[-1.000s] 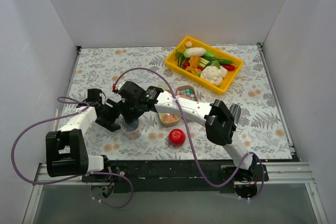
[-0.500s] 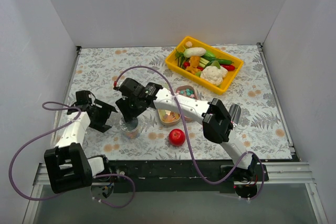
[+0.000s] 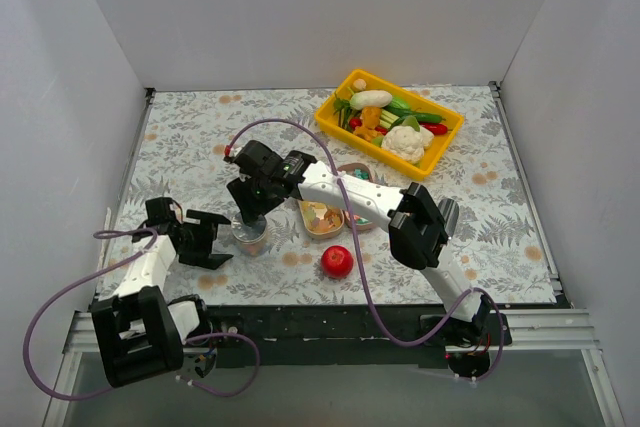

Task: Pack the candies
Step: Close the bottle lid on the packing bottle.

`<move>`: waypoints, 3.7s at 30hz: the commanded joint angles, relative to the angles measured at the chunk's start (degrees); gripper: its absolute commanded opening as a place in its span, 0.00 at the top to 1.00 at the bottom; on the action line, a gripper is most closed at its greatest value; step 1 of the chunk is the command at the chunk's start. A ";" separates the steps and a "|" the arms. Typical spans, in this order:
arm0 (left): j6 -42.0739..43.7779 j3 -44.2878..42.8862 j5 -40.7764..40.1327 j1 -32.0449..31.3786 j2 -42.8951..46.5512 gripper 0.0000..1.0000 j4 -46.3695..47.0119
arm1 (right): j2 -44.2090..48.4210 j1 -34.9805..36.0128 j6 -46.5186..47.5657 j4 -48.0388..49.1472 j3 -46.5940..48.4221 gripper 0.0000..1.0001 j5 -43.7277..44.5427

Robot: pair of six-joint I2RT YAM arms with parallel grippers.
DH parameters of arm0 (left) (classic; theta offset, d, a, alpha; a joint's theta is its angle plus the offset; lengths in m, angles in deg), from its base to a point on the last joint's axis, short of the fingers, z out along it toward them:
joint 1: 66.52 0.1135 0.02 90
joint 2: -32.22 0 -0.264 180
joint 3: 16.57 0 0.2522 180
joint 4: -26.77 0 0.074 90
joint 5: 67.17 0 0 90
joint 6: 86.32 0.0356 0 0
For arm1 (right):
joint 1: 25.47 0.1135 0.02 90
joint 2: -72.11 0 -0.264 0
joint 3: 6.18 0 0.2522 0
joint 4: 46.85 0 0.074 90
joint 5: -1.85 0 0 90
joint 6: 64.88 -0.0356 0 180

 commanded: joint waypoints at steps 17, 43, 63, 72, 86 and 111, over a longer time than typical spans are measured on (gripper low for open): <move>-30.59 5.97 17.12 0.00 -10.00 0.11 20.03 | -4.92 -0.82 3.79 -9.76 -2.49 0.40 8.02; -21.29 -18.65 9.29 -2.63 -33.55 0.02 -7.02 | -6.86 -1.18 3.35 -10.46 -0.55 0.40 8.81; -24.89 -23.49 8.59 -12.92 -38.04 0.02 -7.74 | -6.77 -1.97 2.91 -10.38 -1.70 0.40 8.38; -27.08 -22.27 10.34 -13.36 -37.78 0.28 -4.05 | -5.63 -1.97 2.91 -9.94 -3.19 0.40 8.99; -25.85 -18.57 11.40 -13.36 -39.19 0.52 -2.47 | -2.37 -1.97 4.15 -6.86 0.41 0.30 11.71; -24.97 -21.12 11.49 -13.27 -39.10 0.02 -1.94 | -1.76 -3.11 3.44 -5.55 2.17 0.30 8.64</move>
